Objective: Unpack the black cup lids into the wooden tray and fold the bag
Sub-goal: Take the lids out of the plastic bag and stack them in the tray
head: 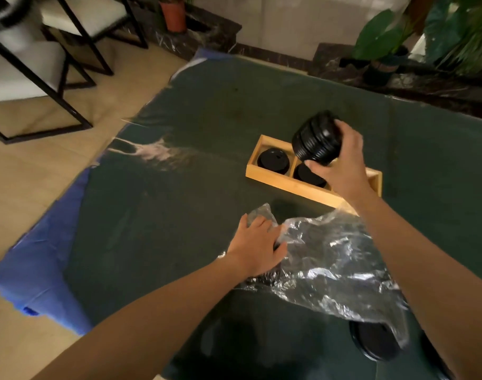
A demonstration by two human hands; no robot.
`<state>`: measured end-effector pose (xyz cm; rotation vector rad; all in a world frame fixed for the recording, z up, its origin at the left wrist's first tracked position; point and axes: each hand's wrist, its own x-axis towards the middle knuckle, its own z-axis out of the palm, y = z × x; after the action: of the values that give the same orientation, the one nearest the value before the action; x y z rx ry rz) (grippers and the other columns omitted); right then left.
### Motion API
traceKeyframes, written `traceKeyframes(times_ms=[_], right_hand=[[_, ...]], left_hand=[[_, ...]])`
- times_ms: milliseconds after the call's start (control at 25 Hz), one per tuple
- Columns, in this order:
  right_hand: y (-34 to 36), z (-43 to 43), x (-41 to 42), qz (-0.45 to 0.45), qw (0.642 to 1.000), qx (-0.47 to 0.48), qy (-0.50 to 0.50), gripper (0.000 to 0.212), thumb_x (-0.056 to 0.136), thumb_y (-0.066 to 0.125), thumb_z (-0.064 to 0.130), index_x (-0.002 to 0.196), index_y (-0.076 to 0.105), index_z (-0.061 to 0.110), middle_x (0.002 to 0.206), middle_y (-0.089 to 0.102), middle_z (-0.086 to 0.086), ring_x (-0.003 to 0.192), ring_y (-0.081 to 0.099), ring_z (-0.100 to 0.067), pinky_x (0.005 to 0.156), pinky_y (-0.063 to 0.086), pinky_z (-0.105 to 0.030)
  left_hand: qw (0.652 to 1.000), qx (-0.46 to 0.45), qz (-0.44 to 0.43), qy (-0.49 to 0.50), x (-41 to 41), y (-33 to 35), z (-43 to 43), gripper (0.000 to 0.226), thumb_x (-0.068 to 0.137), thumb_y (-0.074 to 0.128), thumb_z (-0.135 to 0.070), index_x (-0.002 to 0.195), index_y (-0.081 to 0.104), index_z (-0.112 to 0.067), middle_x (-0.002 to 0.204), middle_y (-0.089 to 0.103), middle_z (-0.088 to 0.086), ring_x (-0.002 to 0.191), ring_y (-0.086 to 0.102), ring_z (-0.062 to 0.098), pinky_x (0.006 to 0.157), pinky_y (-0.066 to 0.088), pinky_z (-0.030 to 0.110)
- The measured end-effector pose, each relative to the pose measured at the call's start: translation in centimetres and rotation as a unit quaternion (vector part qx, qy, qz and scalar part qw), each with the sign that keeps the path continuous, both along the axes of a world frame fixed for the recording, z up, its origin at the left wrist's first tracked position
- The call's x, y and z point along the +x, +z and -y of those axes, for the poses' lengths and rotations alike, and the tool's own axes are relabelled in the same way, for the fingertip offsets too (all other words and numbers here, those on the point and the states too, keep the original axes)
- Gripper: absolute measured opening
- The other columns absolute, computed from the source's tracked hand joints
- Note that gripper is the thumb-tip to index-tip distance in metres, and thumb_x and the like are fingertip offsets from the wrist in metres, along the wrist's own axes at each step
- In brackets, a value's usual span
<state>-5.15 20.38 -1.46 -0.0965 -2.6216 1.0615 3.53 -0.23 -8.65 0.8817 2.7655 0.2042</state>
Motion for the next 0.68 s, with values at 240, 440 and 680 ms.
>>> traceKeyframes(times_ms=[240,440,680], right_hand=[[-4.7,4.3,-6.9,0.074,0.995,0.035,0.050,0.090,0.065,0.082,0.017,0.139,0.029,0.016,0.139,0.028,-0.017,0.122,0.044,-0.034,0.107,0.032,-0.035],[-7.5,5.2,-8.0,0.112,0.989,0.083,0.042,0.090,0.067,0.081,0.018,0.139,0.027,0.014,0.140,0.025,-0.019,0.122,0.044,-0.039,0.107,0.034,-0.042],[-7.9,5.8,-8.6,0.149,0.955,0.251,0.054,0.075,0.085,0.057,0.048,0.143,0.024,0.015,0.147,0.023,-0.024,0.132,0.029,-0.041,0.111,0.026,-0.049]], left_hand=[[1.000,0.013,0.013,0.003,-0.2,0.0,0.1,0.056,0.091,0.015,-0.047,0.137,0.031,-0.019,0.135,0.048,0.013,0.131,0.035,0.028,0.110,0.018,0.060],[1.000,0.014,0.017,0.003,-0.3,0.0,-0.1,0.056,0.091,0.016,-0.046,0.137,0.032,-0.019,0.134,0.048,0.016,0.130,0.035,0.029,0.110,0.016,0.060],[1.000,0.008,0.014,0.003,-0.4,-0.1,-0.2,0.057,0.091,0.016,-0.045,0.138,0.033,-0.017,0.134,0.049,0.017,0.129,0.035,0.031,0.109,0.017,0.060]])
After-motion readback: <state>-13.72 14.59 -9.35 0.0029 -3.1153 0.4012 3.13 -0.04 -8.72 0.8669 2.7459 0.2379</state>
